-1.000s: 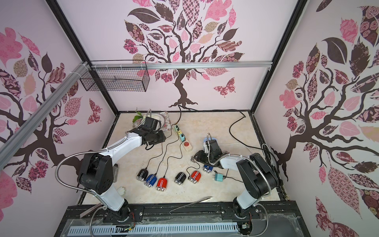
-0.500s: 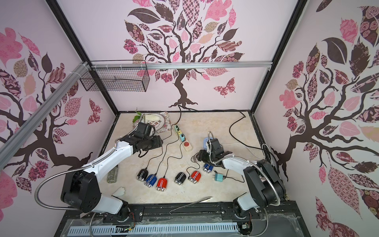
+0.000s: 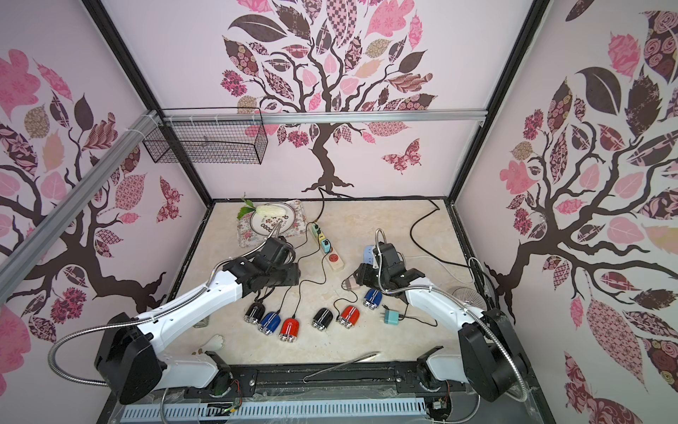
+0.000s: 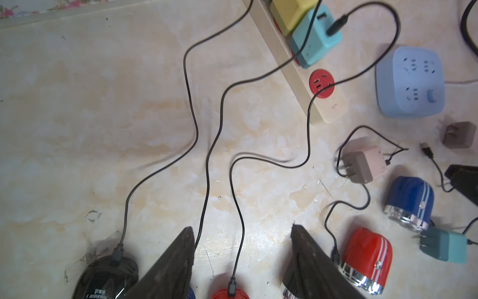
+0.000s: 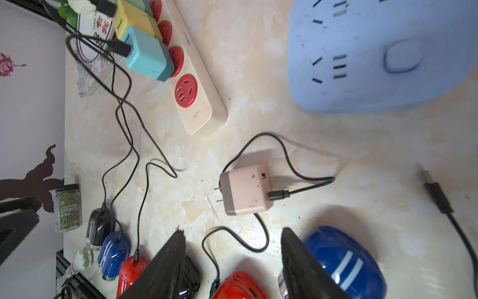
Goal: Unplug the electric shaver
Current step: Place the plug at the center of the board, then pick up the electric shaver from the center of the board.
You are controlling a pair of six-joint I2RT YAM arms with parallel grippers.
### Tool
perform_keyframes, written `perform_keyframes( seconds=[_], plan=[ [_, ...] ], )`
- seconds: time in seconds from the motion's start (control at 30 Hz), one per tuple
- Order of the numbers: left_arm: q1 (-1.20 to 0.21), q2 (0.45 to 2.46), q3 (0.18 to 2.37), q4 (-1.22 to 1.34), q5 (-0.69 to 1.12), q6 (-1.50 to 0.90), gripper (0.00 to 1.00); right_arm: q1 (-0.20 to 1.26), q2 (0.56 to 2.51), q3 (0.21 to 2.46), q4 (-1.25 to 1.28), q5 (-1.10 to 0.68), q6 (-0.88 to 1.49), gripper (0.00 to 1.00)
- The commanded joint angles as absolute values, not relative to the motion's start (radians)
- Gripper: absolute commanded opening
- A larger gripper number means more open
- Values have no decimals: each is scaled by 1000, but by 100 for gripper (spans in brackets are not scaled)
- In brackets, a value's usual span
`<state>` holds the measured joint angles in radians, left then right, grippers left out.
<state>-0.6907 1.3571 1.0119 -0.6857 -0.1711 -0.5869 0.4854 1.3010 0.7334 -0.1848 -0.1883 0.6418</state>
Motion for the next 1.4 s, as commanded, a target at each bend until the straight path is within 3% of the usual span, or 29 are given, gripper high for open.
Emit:
perform_keyframes(
  seconds=[0.0,0.63,1.37],
  plan=[
    [-758,1353,964,-738,-261,-651,65,536,1265,793,-228,-141,633,61],
    [-1049,1380,793,-815,-344,-951,68,637,1277,769,-199,-117,680,60],
    [-1143,1448,708,-754,-316,-1072,68,672,1292,758,-166,-110,698,60]
  ],
)
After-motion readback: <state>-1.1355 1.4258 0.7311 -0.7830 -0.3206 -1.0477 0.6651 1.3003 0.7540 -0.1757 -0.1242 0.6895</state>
